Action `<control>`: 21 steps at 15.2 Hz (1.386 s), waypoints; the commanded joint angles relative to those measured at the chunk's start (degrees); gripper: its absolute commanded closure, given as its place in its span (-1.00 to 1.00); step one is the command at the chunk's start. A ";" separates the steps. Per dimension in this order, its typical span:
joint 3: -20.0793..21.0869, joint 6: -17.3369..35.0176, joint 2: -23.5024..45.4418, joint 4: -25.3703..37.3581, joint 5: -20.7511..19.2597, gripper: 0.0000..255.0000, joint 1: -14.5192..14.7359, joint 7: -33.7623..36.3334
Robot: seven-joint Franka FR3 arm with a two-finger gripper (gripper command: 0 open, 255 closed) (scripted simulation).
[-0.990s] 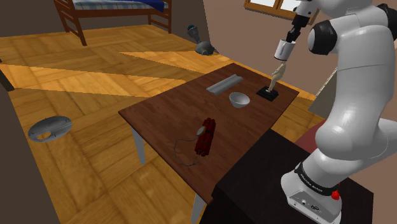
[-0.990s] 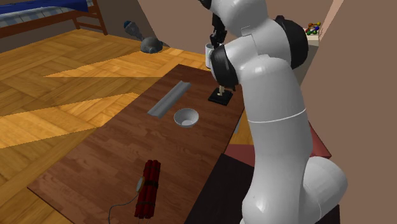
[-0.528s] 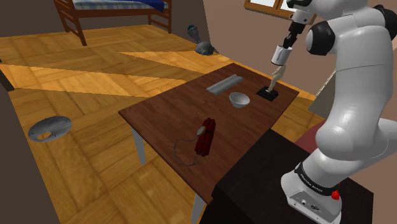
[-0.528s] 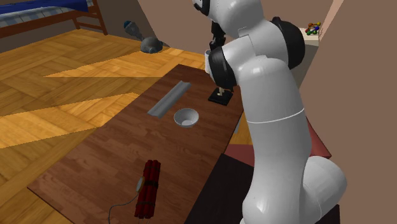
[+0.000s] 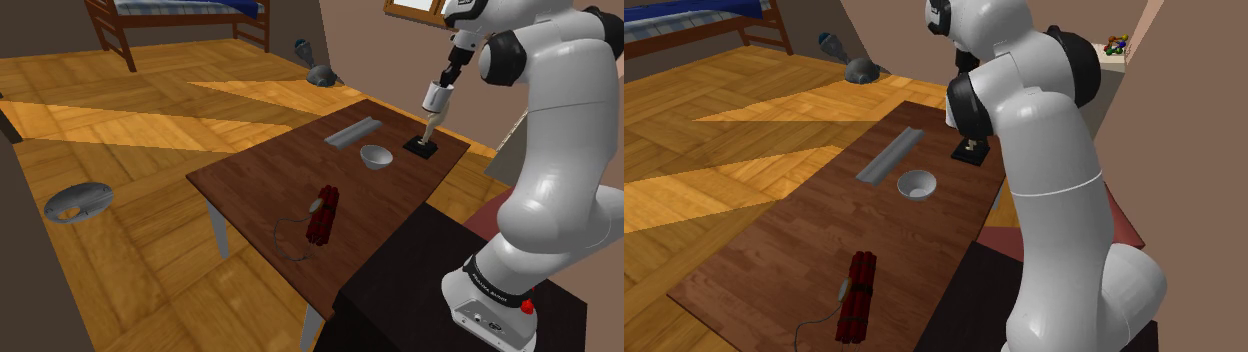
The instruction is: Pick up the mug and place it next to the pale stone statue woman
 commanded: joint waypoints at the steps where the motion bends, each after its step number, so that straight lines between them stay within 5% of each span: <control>1: 0.07 1.49 0.19 -1.35 0.14 1.00 0.25 -0.26; 21: 1.57 14.40 3.60 -11.79 2.55 1.00 1.56 -2.84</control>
